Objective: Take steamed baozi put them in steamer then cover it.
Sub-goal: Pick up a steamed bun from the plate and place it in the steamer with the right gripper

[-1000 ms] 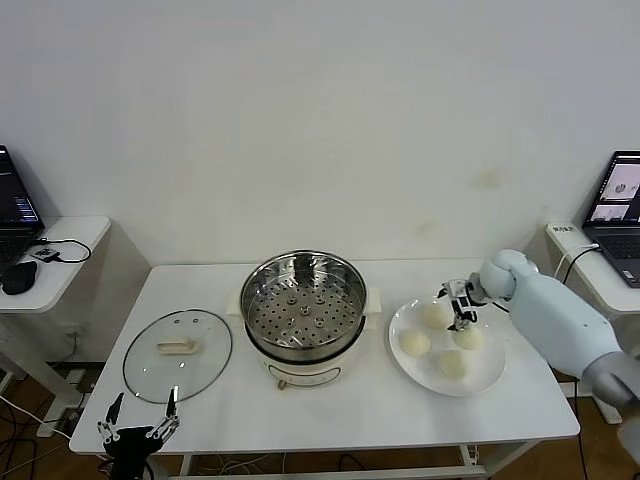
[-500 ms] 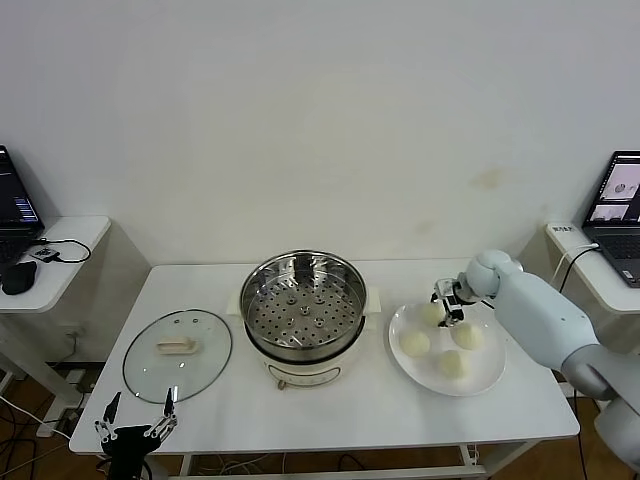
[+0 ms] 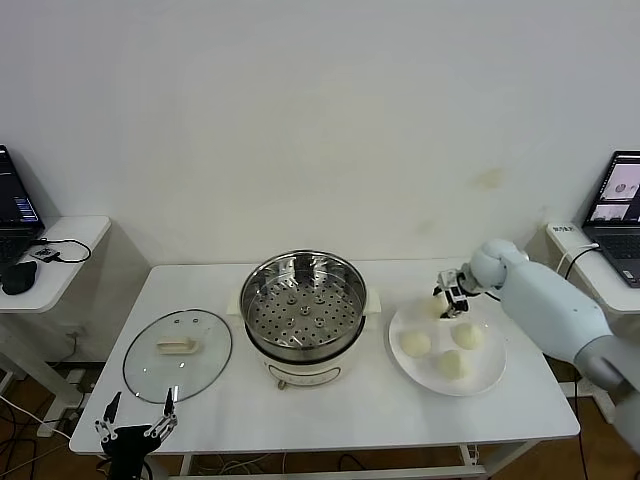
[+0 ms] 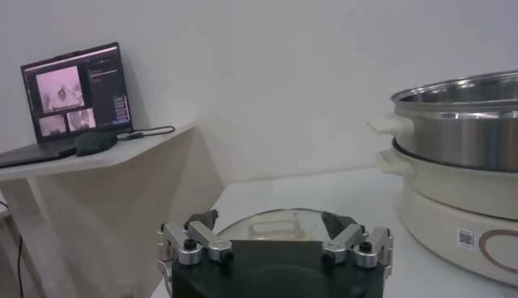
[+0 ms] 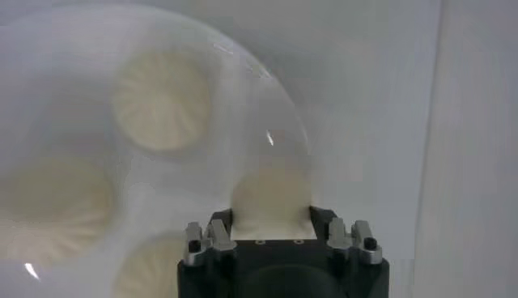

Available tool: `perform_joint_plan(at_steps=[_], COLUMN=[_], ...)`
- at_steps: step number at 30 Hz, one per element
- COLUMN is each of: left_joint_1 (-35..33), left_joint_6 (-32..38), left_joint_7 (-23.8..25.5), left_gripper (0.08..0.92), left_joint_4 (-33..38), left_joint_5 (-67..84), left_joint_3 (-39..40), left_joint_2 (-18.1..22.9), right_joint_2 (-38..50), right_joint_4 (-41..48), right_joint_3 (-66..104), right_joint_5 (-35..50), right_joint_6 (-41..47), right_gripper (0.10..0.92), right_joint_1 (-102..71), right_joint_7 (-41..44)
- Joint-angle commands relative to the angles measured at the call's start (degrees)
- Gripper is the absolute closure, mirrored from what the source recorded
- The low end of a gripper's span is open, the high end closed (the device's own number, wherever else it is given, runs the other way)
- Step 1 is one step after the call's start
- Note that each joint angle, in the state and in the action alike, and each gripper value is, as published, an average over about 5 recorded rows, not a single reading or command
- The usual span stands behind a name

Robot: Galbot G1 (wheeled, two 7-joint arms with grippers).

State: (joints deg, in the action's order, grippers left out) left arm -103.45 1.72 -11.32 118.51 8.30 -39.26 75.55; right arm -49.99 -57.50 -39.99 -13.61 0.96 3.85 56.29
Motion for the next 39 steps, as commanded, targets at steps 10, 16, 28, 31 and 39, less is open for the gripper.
perform_joint_plan(at_steps=[10,16,28,31,39], left_joint_1=[0.9,1.2,1.7,1.6,1.2], left_joint_6=[-0.1,-0.1,-0.1,-0.1,0.0], left_joint_7=[0.0,0.1,0.1,0.1,0.1], left_gripper=[0.177,0.177,0.177,0.177,0.177], left_joint_4=[-0.1,-0.1,-0.4,-0.2,0.2], left_joint_5=[1.0,2.1,3.1,3.3,3.2], left_joint_3=[0.3,0.0,-0.5,-0.9,-1.5], left_joint_2=[-1.4,-2.6,-3.7,-3.7,-3.4], right_joint_2=[1.8,-6.2,-26.1,-28.3,-30.3], right_joint_4=[-12.1,-10.3,-1.7,-1.3,0.6], right_joint_3=[-15.9,-22.3,-28.2,-30.6,-34.4], right_joint_5=[17.5,22.5,22.0,19.5,7.0], right_joint_6=[0.0,-0.9,-7.3,-9.6,-20.1], right_gripper=[0.414,0.414,0.414,0.414,0.406], right_joint_1=[22.2,30.0,28.7,27.8,24.4], right_joint_7=[-0.2,-1.3,-4.3,-4.6,-6.6])
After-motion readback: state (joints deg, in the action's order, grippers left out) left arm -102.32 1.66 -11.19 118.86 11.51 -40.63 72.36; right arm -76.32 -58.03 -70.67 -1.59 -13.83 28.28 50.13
